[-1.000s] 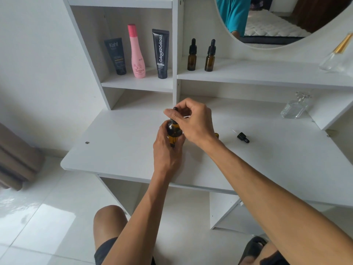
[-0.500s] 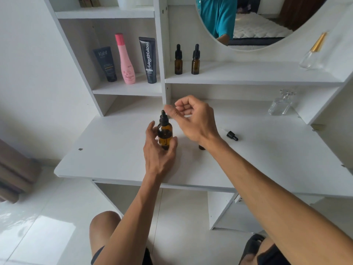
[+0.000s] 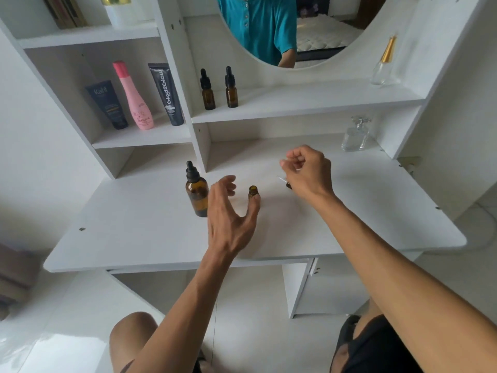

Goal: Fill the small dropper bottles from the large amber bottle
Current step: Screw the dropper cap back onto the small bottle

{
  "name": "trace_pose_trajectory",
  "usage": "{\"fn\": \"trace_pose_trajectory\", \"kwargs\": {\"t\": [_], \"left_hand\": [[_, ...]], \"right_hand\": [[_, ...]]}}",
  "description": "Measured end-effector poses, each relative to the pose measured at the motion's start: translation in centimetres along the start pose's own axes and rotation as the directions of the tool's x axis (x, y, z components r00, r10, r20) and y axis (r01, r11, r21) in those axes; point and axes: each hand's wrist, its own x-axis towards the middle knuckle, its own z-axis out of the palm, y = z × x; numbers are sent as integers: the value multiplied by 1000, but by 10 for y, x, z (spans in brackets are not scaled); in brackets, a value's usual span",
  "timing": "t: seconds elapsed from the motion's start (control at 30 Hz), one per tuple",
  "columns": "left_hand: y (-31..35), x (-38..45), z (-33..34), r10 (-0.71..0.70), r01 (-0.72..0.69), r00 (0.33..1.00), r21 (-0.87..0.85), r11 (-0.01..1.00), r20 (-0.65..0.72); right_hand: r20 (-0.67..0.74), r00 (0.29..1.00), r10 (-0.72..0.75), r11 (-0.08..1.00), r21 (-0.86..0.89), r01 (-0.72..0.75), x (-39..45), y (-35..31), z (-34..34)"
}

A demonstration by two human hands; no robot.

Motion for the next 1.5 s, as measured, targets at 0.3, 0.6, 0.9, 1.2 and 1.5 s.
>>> {"fn": "trace_pose_trajectory", "kwargs": {"t": [0.3,0.6,0.9,1.2,1.5], "left_hand": [[-5,16,22,-204,176,943,127,976,262],[-22,14,27,-130,88,961,175,981,245],[-22,13,26,-131,97,964,153,983,232],[-23,14,27,-147,114,963,149,982,228],[-29,16,31,-145,112,959,143,983,243]], "right_hand": [[99,984,148,980,-146,-133,-14,50,7],[22,997,71,984,-167,-66,-21,53,17],[46,999,0,996,88,-4,-23,27,-1],[376,888,-264,951,-51,305,-16,-28,-24],[474,838,-271,902,-179,393,-13,-37,-14]]}}
